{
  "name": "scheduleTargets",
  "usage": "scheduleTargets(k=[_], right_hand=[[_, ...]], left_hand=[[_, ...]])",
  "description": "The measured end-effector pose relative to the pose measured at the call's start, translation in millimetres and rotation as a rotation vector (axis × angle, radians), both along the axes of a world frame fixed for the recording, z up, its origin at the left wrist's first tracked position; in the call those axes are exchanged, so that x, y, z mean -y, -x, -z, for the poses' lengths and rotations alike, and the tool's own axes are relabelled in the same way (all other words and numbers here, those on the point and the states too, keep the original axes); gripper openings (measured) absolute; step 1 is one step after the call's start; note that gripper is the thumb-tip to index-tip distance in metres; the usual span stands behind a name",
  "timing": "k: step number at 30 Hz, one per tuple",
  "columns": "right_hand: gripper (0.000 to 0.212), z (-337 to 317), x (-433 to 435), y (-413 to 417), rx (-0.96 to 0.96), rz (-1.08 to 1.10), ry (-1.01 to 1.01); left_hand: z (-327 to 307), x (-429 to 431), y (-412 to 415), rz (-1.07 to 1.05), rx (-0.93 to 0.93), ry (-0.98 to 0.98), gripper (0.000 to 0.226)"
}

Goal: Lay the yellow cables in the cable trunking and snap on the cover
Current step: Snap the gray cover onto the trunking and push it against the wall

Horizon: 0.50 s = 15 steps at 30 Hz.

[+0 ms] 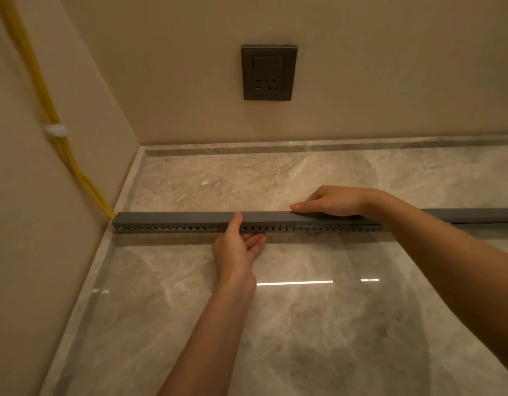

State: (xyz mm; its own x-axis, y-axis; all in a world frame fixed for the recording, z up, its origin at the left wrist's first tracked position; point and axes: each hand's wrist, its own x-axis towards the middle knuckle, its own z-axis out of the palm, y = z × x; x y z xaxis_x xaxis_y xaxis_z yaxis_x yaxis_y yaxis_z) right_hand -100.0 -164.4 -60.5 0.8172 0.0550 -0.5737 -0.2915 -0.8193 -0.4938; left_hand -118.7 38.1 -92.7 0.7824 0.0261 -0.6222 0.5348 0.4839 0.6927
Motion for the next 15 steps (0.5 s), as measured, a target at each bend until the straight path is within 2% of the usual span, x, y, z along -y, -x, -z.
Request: scheduleTargets(k=[3, 6, 9, 13, 15], right_hand=[[0.056, 1.2, 0.6, 0.3, 0.037, 0.007, -0.025], [0.054, 3.2, 1.4, -2.0, 0.075, -0.013, -0.045], [0.049, 2.5, 7.0, -3.4, 0.068, -0.048, -0.09], [0.043, 0.5, 15.4, -4.7, 0.054, -0.152, -0.169], [0.044, 0.3, 20.3, -3.7, 0.023, -0.204, -0.203]], left_hand=[[-0.8, 6.4, 0.1, 0.002, 0.032, 0.005, 0.01], [-0.7, 18.7, 6.6, 0.011, 0.042, 0.013, 0.015], [1.1, 37.0, 18.0, 0.071, 0.049, 0.032, 0.01], [0.4, 68.8, 32.8, -0.004, 0.058, 0.042, 0.01], [0.7, 80.9, 40.0, -0.057, 0.06, 0.029, 0.017]])
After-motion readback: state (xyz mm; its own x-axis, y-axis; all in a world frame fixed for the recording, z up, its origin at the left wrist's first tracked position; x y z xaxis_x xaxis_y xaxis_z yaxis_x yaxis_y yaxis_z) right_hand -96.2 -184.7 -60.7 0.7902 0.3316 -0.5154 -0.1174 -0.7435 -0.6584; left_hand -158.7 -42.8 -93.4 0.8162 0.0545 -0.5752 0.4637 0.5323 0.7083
